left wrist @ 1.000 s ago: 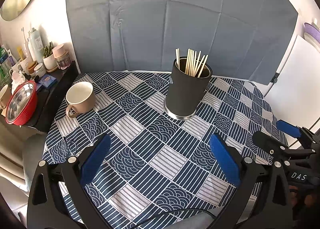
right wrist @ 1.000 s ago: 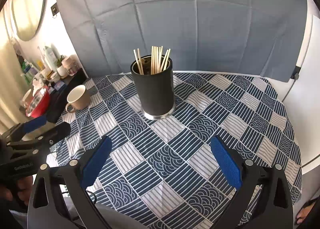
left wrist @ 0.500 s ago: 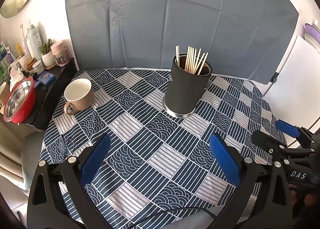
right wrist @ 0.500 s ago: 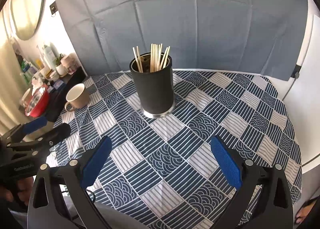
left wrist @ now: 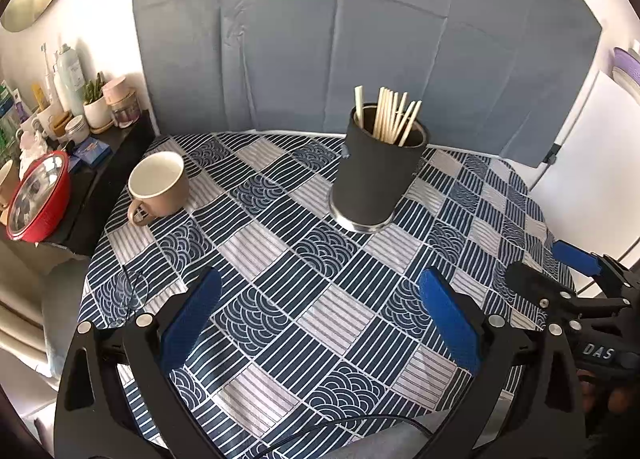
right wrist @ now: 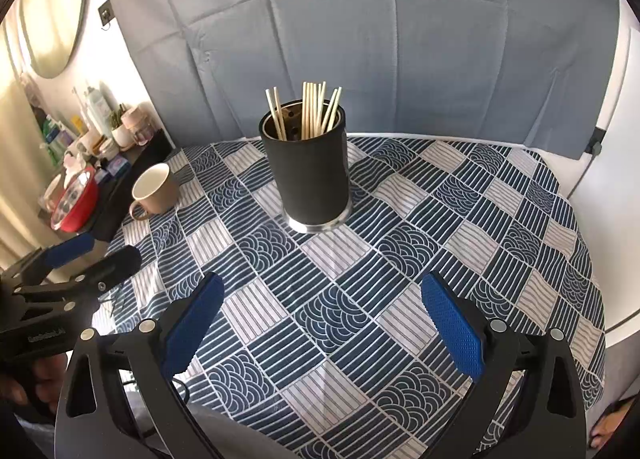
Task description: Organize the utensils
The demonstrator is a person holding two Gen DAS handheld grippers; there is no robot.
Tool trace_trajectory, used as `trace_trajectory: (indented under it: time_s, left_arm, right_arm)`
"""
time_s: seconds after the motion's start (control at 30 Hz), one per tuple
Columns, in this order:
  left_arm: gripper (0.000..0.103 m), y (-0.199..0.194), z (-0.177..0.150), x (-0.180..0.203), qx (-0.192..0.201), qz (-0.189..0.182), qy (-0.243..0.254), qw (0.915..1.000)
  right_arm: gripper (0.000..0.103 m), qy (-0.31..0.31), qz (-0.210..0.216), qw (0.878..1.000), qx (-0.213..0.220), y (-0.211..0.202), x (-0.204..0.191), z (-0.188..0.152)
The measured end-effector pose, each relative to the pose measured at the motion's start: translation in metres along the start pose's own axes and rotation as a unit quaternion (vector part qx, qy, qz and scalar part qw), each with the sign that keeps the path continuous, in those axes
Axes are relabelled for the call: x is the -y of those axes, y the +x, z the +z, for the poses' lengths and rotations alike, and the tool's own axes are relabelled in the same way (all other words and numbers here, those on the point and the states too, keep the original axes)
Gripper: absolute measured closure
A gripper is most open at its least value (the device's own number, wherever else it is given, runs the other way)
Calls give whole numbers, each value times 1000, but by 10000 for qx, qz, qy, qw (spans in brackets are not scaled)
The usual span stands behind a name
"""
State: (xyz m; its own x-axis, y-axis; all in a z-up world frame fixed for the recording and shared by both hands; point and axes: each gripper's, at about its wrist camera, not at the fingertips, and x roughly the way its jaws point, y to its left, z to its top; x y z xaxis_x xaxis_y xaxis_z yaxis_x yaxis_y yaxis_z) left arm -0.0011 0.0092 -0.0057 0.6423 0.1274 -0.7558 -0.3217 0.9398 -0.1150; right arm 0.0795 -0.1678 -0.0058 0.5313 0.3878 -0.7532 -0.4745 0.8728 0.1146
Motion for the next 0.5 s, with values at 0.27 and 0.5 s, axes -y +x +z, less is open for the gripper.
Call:
trace_trajectory:
  time_s: [0.27, 0.5]
  left_arm:
    - [6, 3, 0, -5, -69, 32, -89, 9999]
    - [6, 4, -1, -3, -107, -21, -52, 9999]
  right_arm:
    - [8, 25, 1, 10000, -19, 1, 0, 0]
    - [8, 24, 11, 10000, -20, 1, 0, -1]
